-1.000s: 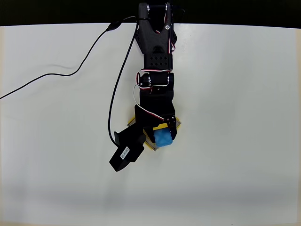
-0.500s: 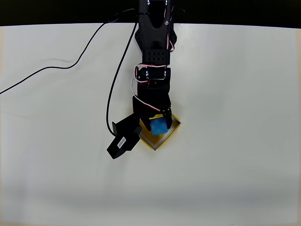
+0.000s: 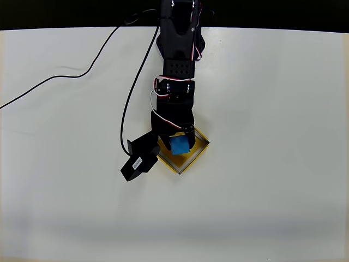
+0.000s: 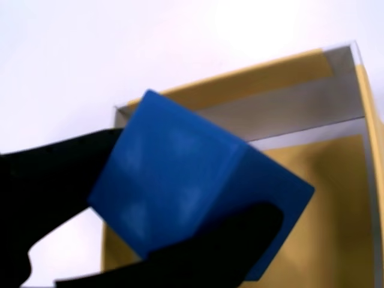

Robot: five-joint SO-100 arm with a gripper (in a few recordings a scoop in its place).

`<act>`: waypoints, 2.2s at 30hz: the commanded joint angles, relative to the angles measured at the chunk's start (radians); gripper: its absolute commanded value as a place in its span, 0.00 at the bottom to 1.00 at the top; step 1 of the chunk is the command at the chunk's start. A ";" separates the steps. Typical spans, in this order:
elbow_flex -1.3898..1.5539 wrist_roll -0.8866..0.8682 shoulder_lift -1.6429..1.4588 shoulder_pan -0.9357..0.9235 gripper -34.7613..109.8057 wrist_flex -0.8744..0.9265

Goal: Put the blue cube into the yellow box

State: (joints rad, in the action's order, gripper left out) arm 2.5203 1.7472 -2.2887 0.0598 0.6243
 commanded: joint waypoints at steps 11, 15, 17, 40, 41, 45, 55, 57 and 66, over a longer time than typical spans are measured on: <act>0.031 -0.005 0.035 -0.009 0.37 -0.077; 0.035 -0.009 0.060 -0.014 0.37 -0.089; 0.037 -0.020 0.071 -0.017 0.39 -0.106; 0.025 0.115 -0.124 -0.026 0.46 -0.276; 0.025 0.127 -0.150 -0.026 0.45 -0.278; 0.038 0.147 -0.279 -0.026 0.43 -0.209; 0.230 0.150 -0.733 -0.011 0.30 0.075; 0.287 0.150 -0.833 -0.009 0.28 0.110; 0.295 0.110 -1.020 -0.020 0.24 0.425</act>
State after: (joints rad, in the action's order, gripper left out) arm 2.8777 1.8515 -3.2643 0.0291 0.9342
